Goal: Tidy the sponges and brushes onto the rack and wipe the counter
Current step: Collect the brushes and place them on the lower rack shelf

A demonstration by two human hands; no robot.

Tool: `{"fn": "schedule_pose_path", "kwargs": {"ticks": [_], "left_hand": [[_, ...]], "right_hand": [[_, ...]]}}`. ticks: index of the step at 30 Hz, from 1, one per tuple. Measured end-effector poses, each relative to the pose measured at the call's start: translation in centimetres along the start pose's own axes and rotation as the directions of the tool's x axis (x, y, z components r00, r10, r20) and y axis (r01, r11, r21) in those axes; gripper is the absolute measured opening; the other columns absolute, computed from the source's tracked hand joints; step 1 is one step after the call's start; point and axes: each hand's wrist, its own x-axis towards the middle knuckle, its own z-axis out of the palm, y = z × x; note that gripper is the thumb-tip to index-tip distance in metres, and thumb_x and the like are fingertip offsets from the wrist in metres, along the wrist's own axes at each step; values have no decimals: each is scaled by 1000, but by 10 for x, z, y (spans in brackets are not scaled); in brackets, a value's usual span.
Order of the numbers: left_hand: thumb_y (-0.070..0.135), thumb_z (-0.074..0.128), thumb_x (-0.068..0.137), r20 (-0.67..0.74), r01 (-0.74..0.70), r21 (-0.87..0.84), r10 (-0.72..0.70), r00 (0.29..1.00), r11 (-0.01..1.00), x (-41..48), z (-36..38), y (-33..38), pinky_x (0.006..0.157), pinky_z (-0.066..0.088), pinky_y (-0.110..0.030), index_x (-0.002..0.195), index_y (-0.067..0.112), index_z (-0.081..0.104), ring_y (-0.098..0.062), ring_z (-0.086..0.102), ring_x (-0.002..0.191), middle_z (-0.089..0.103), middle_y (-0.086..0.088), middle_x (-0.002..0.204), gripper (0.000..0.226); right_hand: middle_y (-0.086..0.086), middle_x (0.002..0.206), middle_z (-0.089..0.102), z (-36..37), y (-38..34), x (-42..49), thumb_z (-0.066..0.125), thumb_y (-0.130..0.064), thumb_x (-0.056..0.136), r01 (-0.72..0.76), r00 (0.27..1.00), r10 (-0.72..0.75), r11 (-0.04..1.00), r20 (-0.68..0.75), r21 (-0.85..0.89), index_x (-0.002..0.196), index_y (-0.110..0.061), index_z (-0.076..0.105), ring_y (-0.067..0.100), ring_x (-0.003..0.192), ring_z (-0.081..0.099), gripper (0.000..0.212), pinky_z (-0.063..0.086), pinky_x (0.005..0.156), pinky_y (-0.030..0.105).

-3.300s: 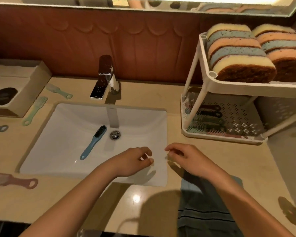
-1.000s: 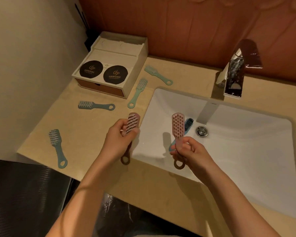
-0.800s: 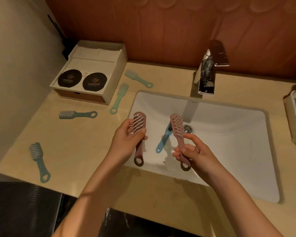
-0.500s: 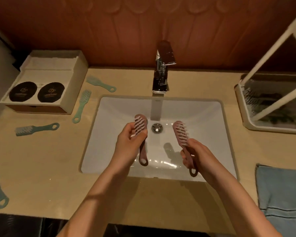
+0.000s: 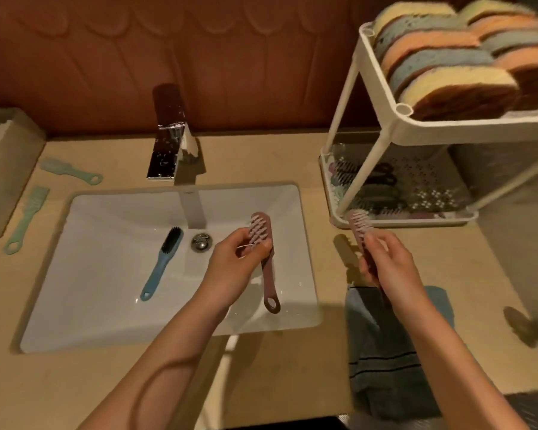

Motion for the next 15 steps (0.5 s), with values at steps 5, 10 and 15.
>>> {"fn": "schedule_pose_path", "kwargs": {"ticks": [5,10,15], "left_hand": [[25,57,91,-21,92,-58,-93,995,994,13,35,5,87,46,-27,99,22,66,-14,61,100,68,2,98,12],[24,57,91,-45,87,-108,-92,995,990,15,55,7,87,47,-31,97,23,67,-13,61,99,69,5,94,11],[23,58,91,-74,113,-106,-121,990,988,14,64,0,85,47,-31,104,16,66,-17,60,102,68,-1,98,17]], "right_hand": [[6,78,59,-57,2,41,50,-25,94,15,988,-33,992,-148,-122,103,-15,57,15,61,54,15,47,48,20],[-1,100,60,-94,7,93,61,-23,89,144,971,-206,910,-124,-388,113,-12,60,17,95,56,27,47,74,23],[10,114,64,-107,0,141,59,-20,89,169,975,-221,741,2,-650,125,-13,55,29,106,58,37,48,85,38]]}}
